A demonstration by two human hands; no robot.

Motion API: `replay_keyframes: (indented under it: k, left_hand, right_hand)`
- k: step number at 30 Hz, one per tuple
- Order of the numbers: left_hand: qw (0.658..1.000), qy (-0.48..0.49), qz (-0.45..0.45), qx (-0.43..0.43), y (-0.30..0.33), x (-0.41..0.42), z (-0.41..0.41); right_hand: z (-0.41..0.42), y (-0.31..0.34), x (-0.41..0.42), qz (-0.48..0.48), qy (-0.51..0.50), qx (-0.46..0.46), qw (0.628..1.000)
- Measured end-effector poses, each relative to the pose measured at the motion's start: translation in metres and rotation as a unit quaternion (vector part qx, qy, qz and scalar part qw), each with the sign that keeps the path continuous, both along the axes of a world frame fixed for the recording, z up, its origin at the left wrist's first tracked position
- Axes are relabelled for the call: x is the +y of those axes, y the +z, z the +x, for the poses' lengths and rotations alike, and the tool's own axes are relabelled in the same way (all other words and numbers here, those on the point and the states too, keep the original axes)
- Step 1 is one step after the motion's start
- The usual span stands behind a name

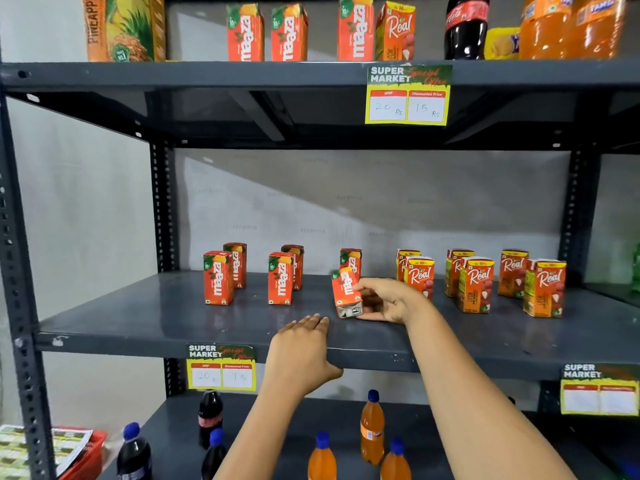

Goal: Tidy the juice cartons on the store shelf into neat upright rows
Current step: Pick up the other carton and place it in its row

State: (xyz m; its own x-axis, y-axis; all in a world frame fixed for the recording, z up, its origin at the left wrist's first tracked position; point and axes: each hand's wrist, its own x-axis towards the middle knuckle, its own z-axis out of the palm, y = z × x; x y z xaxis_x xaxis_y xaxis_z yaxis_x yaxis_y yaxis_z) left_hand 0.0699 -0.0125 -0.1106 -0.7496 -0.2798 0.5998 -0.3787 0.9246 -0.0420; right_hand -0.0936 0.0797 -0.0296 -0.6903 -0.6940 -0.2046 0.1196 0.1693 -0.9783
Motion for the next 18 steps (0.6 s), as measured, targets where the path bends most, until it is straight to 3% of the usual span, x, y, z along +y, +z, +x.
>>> replay_keyframes:
  k: [4, 10, 18]
  left_hand:
    - [1.000, 0.000, -0.009, 0.016, -0.002, 0.001, 0.002]
    - [0.999, -0.005, -0.025, 0.037, -0.005, 0.002, 0.003]
    - [0.999, -0.005, -0.016, 0.032, -0.002, 0.005, 0.007]
  right_hand:
    - [0.003, -0.011, 0.006, -0.203, -0.009, -0.072, 0.977]
    - [0.013, -0.013, 0.018, -0.382, 0.026, -0.046, 0.922]
    - [0.028, -0.015, 0.030, -0.408, 0.064, 0.012, 0.911]
